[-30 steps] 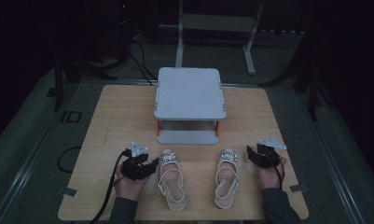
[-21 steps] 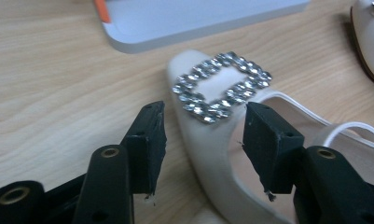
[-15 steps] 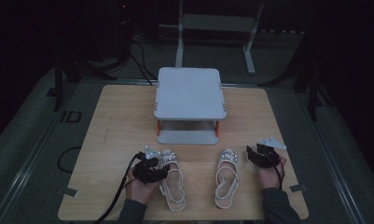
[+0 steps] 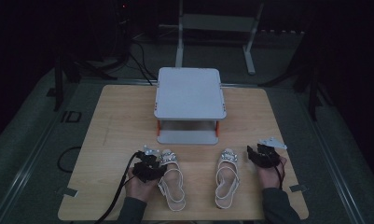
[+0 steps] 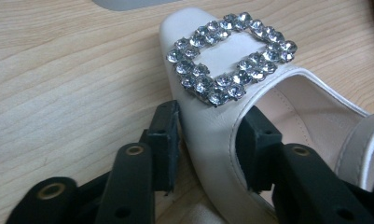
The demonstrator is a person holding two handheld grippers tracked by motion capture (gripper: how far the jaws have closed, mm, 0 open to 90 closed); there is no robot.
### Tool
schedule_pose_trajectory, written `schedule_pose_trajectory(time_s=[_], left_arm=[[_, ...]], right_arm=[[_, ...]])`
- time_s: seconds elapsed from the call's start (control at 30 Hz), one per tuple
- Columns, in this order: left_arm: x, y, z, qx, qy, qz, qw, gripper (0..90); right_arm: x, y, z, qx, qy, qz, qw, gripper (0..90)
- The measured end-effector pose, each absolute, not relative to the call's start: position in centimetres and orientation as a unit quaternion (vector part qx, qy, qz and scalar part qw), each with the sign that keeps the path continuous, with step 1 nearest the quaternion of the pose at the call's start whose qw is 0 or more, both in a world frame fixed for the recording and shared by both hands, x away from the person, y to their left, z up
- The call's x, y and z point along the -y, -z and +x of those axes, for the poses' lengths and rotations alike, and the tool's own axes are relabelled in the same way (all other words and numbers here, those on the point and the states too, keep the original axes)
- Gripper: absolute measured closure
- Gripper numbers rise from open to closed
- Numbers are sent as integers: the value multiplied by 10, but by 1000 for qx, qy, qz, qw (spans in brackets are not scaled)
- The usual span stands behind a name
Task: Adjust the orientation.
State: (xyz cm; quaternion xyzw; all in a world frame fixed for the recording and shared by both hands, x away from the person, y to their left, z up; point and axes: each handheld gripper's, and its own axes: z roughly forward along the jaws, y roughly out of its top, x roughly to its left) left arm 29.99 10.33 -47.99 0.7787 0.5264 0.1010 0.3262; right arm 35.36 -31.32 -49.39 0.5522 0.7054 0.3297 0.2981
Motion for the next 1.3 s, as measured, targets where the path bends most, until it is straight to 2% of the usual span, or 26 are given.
schedule_pose_trajectory(time_s=[0.1, 0.33, 0.4, 0.73, 1.03, 1.3], left_arm=[[-104, 478, 299, -524, -99, 780, 327, 671], [-113, 473, 298, -527, -97, 781, 320, 841], [-125, 469, 300, -543, -93, 769, 325, 874], [-149, 464, 302, -567, -109, 754, 312, 880], [-203, 460, 324, -617, -122, 716, 302, 880], [-228, 446, 350, -633, -144, 704, 287, 878]], right_arm=[[314, 494, 354, -704, -330, 554, 298, 530], [315, 494, 353, -702, -330, 557, 296, 530], [315, 494, 353, -702, -329, 558, 296, 529], [316, 495, 353, -701, -329, 559, 296, 530], [315, 497, 354, -704, -325, 558, 294, 533], [315, 497, 353, -703, -325, 560, 293, 537]])
